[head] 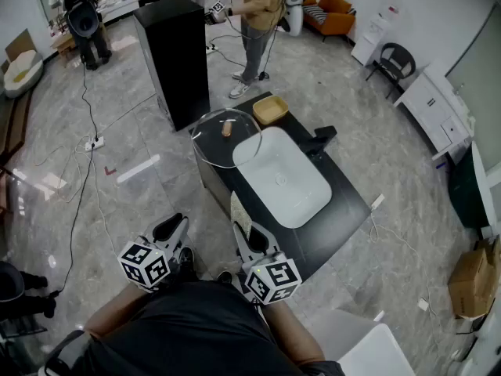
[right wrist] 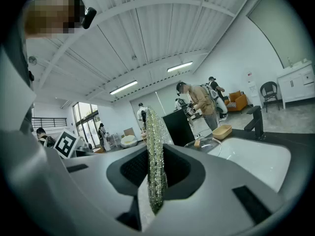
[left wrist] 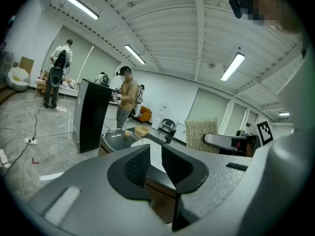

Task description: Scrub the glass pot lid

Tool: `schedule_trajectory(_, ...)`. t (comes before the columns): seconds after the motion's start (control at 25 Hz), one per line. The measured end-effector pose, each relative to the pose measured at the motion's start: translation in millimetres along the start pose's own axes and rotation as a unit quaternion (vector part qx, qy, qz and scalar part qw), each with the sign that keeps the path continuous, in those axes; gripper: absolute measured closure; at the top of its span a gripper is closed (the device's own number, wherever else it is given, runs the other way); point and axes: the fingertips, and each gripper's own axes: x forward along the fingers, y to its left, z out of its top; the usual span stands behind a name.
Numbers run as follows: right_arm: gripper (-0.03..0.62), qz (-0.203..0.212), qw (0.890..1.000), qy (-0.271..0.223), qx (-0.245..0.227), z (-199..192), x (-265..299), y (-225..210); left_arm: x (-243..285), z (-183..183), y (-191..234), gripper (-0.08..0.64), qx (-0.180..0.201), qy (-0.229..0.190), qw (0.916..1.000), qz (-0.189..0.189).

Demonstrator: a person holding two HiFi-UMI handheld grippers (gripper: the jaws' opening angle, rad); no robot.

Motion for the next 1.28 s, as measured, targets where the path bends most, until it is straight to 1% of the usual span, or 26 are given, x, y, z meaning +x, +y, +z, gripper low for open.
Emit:
schedule_trajectory(0.2, 0.528, -0.009, 1.000, 0.005, 0.003, -7.8, 2.5, -8.2, 2.2, -1.8, 2.6, 0.486, 0.002, 0.001, 1.0000, -0.003)
schedule_trajectory(0.32, 0.528, -0.011, 1.000, 0.007, 0.007, -8.3, 4.7, -8.5, -0.2, 0.7, 6.3, 0.486, 0.000, 0.000, 1.0000, 0.003)
schedule_trajectory(0.48, 0.526, -0.010, 1.000, 0.005, -0.001, -5.9, 11.5, -7.5, -5.2, 1.5, 10.9, 0.486, 0.000, 0.001, 0.9999, 0.010)
schedule_trajectory(0.64, 0.526, -0.018, 1.000, 0.009, 0.010, -8.8, 29.3, -13.3, -3.5, -1.3, 32.1, 0.486, -0.014, 0.008, 0.9997, 0.020)
schedule_trajectory(0.72, 0.526, -0.023, 1.000, 0.012, 0.014, -9.1, 41.9, -17.1, 5.0, 2.5, 45.4, 0.486, -0.018, 0.009, 0.9996, 0.018)
schedule_trajectory(0.84, 0.526, -0.036, 0.999, 0.014, 0.014, -5.0, 64.4, -24.7, 24.3, 14.7, 61.3, 0.486, -0.019, 0.008, 0.9998, 0.001)
schedule_trajectory(0.92, 0.526, -0.047, 0.999, 0.011, 0.024, -0.2, 82.9, -29.9, 36.3, 26.3, 74.8, 0.486, -0.021, 0.006, 0.9997, -0.012)
schedule_trajectory(1.0, 0.526, -0.057, 0.998, 0.006, 0.035, 7.4, 106.8, -32.7, 47.3, 41.0, 95.7, 0.486, -0.028, 0.004, 0.9993, -0.023)
schedule_trajectory(1.08, 0.526, -0.072, 0.997, 0.005, 0.037, 15.1, 129.1, -34.3, 59.1, 53.7, 117.9, 0.486, -0.035, 0.007, 0.9988, -0.033)
schedule_trajectory(1.28, 0.526, -0.112, 0.993, 0.023, 0.034, 19.6, 170.4, -40.9, 88.4, 75.6, 159.7, 0.486, -0.046, 0.015, 0.9968, -0.063)
